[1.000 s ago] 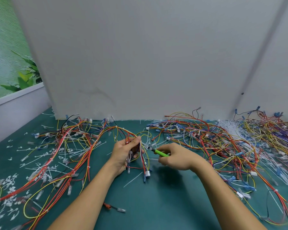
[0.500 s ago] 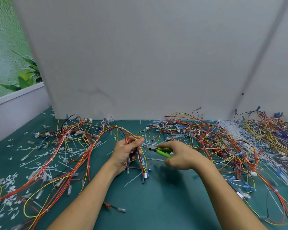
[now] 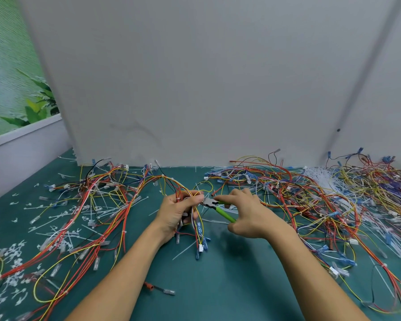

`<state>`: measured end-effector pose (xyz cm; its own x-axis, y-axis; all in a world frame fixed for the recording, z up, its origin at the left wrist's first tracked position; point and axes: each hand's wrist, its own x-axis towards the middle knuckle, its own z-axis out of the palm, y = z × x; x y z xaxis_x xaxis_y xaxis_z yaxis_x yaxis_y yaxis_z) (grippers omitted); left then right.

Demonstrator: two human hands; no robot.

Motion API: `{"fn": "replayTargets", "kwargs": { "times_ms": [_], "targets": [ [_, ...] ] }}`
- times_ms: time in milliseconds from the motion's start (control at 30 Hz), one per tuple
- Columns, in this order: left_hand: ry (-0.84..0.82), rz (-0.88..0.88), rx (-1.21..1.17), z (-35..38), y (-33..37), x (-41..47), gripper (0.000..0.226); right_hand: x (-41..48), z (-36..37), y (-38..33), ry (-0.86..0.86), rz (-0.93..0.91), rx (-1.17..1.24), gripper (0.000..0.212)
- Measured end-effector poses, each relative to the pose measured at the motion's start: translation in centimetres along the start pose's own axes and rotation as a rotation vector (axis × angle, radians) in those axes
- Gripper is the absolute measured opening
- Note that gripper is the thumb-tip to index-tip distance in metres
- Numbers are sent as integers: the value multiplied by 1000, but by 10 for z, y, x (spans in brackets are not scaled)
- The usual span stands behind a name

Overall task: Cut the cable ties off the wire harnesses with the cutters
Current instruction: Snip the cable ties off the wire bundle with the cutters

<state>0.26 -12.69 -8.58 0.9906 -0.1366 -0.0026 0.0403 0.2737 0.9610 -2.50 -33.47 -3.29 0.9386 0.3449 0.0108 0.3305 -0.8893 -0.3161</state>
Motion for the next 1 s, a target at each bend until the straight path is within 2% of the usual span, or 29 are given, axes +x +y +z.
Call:
{"fn": "replayTargets", "kwargs": {
  "times_ms": [500, 767, 900, 1000],
  "targets": [
    [83, 28, -28, -3, -3, 4, 15, 1, -1, 7, -8, -5, 11, 81],
    [70, 24, -20, -4, -4, 5, 17, 1, -4, 11, -19, 43, 34, 81],
    [63, 16, -11, -4, -3, 4, 26, 2, -4, 12, -5, 120, 129, 72],
    [52, 16, -9, -4, -2, 4, 28, 4, -5, 10, 1, 163, 319, 51]
  ]
}}
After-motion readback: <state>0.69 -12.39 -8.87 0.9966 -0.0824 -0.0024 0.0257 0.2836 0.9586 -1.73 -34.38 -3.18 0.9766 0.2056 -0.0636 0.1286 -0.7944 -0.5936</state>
